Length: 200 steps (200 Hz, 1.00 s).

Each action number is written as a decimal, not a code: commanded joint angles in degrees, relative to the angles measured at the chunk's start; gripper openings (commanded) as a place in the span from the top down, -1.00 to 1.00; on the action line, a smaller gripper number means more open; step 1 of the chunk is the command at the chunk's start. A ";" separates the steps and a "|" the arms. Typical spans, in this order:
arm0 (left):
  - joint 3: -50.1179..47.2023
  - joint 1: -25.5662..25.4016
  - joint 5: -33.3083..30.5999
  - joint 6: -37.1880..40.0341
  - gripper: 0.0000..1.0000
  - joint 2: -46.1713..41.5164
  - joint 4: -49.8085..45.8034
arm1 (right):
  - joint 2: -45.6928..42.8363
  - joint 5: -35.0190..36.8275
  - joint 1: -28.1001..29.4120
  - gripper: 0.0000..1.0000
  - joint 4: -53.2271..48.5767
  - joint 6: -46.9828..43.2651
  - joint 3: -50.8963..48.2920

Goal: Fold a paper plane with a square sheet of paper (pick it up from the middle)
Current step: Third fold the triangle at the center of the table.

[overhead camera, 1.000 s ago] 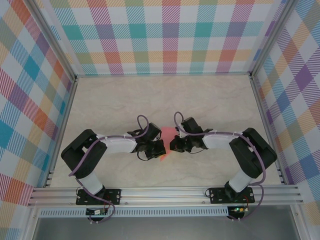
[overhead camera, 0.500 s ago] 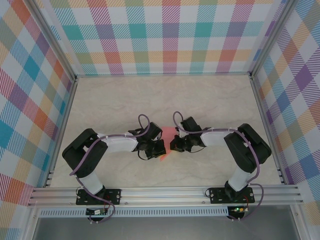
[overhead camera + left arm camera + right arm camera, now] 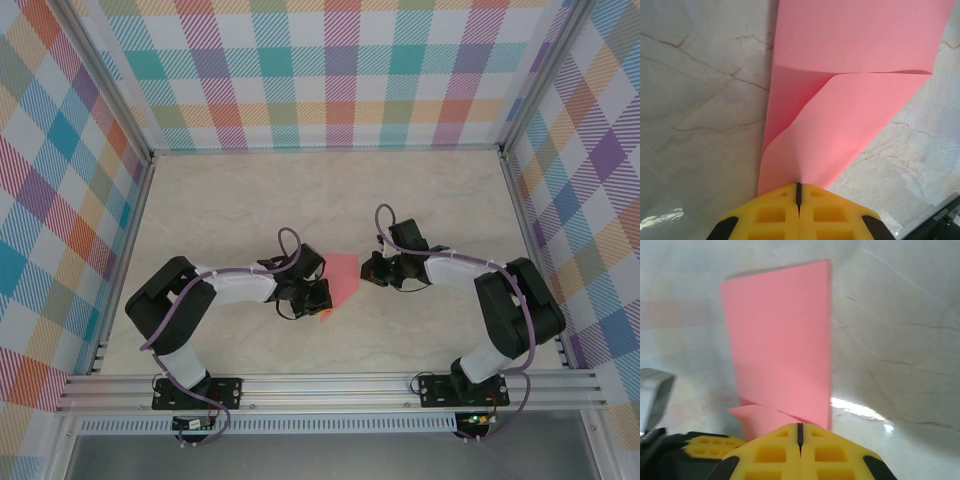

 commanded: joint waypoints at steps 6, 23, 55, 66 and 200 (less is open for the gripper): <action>-1.42 -0.68 -3.97 1.15 1.00 2.93 -9.25 | -0.16 -2.56 2.91 0.98 0.12 3.10 0.97; -1.38 -0.70 -3.95 1.17 1.00 2.77 -8.84 | 2.24 -3.71 5.41 0.98 1.49 4.64 1.63; -1.45 -0.69 -2.55 1.51 1.00 2.20 -7.25 | 6.93 -4.80 8.07 0.98 3.19 6.27 3.74; -1.34 -0.67 -1.95 1.65 1.00 1.81 -6.53 | 8.30 -4.79 8.29 0.98 3.14 6.34 4.10; 1.77 -0.69 2.54 3.76 0.97 -0.07 7.24 | 12.67 -1.69 8.30 1.00 -1.48 4.96 2.85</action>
